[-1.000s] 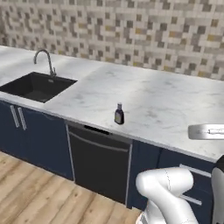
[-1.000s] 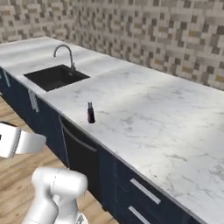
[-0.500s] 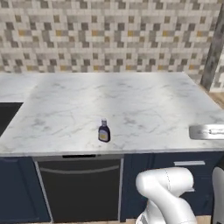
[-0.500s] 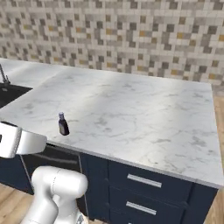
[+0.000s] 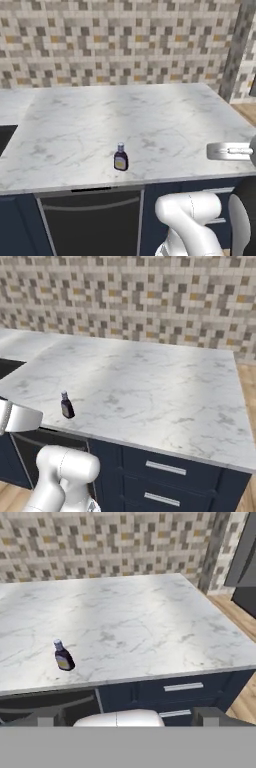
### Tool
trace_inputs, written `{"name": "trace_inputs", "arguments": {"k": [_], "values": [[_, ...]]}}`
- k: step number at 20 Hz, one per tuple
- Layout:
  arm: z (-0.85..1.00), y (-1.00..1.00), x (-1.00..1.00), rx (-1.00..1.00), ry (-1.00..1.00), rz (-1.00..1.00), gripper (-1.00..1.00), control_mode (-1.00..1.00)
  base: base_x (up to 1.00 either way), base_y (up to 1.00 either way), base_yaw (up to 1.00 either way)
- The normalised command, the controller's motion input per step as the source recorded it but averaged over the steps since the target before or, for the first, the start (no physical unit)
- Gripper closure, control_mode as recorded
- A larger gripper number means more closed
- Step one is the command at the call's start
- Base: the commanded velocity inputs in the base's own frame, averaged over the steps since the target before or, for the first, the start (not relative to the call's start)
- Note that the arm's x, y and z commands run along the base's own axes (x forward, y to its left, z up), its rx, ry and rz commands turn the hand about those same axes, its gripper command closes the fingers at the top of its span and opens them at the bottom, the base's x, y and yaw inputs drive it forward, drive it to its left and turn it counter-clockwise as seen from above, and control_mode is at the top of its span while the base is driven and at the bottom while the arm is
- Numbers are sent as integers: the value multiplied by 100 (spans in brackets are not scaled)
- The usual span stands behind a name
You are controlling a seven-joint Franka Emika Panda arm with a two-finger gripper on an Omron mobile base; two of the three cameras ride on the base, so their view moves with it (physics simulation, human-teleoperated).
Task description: Place the ketchup and condiment bottle from the counter to the top shelf of the fridge. If the existing items in the fridge are on the top shelf, move them to other shelves.
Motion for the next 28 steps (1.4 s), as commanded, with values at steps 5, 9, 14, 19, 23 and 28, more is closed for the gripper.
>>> {"name": "trace_inputs", "arguments": {"k": [5, 9, 14, 19, 23, 28], "values": [[0, 0, 0, 0, 0, 0, -100, 100, 43, 57, -32], [0, 0, 0, 0, 0, 0, -100, 100, 50, 61, -33], [0, 0, 0, 0, 0, 0, -100, 100, 27, 20, -11], [0, -18, 12, 0, 2, 8, -100, -100, 7, -3, 2], [-25, -76, 61, 0, 24, 37, -100, -100, 0, 0, 0], [-38, -73, 69, 1, 32, 45, -100, -100, 0, 0, 0]]}}
